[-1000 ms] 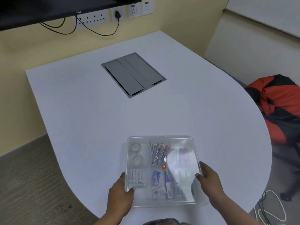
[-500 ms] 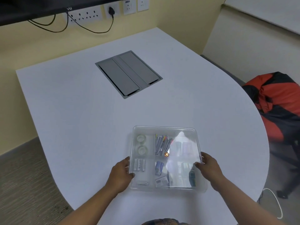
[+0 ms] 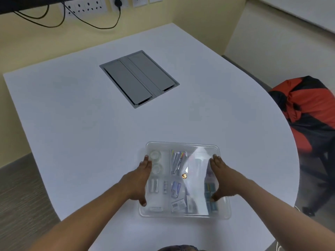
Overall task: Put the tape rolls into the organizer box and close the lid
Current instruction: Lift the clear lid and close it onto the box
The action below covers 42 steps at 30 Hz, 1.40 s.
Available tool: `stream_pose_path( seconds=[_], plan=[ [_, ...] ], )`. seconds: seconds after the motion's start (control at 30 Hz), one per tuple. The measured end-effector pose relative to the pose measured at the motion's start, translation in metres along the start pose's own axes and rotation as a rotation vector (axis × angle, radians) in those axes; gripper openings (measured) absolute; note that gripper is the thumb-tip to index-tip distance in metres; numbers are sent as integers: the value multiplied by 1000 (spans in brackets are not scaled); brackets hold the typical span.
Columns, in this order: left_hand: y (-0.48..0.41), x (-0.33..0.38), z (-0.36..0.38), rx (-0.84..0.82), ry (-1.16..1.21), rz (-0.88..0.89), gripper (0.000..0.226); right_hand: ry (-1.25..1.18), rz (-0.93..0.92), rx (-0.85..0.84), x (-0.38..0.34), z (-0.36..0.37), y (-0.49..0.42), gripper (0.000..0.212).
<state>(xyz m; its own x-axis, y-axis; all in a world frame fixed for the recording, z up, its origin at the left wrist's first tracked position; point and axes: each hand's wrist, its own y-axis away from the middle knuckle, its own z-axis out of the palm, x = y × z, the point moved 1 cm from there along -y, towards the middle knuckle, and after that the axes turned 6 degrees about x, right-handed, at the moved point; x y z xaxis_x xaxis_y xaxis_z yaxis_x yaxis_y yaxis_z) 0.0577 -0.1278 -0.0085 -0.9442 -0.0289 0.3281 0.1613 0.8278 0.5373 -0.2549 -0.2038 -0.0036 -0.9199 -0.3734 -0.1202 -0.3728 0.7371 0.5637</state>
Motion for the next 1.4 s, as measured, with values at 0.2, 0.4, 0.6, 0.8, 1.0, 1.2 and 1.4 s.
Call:
stream_pose_path(
  seconds=[0.2, 0.4, 0.6, 0.8, 1.0, 1.2, 1.4],
  plan=[
    [11, -2, 13, 36, -20, 27, 147, 173, -72, -20, -3, 19, 10, 166],
    [9, 2, 19, 61, 55, 21, 149, 260, -53, -139, -2, 26, 9, 175],
    [3, 7, 24, 63, 56, -14, 149, 253, 10, -144, -5, 33, 3, 179],
    [-4, 13, 22, 61, -146, -24, 148, 231, 19, -45, -5, 30, 3, 168],
    [-30, 12, -9, 168, -162, -22, 151, -58, 96, 254, -1, -5, -15, 143],
    [-49, 3, -18, 138, -140, -52, 148, -161, 105, 207, 3, 2, -32, 148],
    [-52, 3, -22, 159, -140, -65, 147, -174, 71, 242, 13, 9, -33, 148]
  ],
)
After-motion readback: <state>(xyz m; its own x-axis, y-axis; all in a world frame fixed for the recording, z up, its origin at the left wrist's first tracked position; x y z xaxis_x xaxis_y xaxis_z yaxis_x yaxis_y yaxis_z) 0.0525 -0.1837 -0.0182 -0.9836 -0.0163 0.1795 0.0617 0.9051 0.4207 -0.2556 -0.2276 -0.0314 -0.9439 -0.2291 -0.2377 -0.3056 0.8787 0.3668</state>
